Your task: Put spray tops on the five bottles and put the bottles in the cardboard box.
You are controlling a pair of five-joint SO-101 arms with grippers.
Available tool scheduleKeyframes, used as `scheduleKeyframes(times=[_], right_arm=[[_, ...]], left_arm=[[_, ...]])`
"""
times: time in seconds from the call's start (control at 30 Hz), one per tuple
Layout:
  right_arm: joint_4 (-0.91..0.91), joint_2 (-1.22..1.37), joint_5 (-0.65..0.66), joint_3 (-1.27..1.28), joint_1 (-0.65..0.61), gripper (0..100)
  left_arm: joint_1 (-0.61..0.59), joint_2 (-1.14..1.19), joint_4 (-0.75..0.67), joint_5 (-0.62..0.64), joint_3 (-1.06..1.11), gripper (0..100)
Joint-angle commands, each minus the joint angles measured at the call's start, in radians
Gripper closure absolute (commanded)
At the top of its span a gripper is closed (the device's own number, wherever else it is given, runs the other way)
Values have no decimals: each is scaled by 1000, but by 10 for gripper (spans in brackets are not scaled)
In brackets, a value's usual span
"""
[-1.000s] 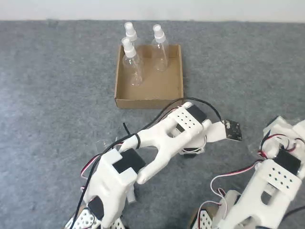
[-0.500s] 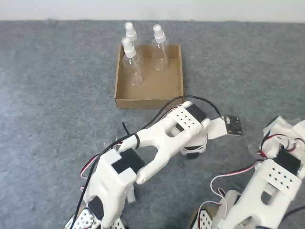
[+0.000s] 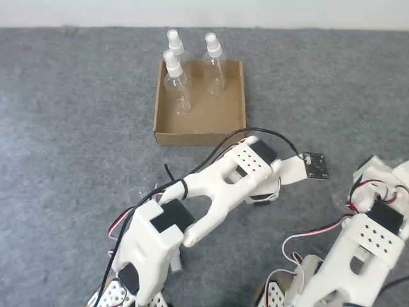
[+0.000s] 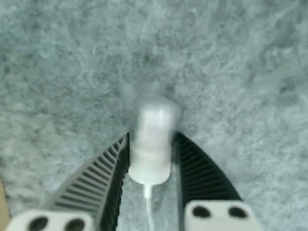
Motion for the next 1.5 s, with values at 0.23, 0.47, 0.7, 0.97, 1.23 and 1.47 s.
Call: scheduleKeyframes(times=[0.23,0.47,0.7,0.97,1.23,1.47], right_arm=[[-22,-35,17,-15,8,983],[-22,-35,17,-15,8,983],[-22,-35,17,-15,-1,983],[-19,-35,17,-15,-35,985],[-13,-35,12,-14,-93,986],[-21,-45,12,14,-143,986]], left_arm=[[26,-72,91,12,-51,987],[9,-169,175,29,-50,987],[-51,-272,262,120,-47,987],[-147,-364,315,212,-45,988],[-176,-522,316,324,-33,988],[-178,-637,313,422,22,988]])
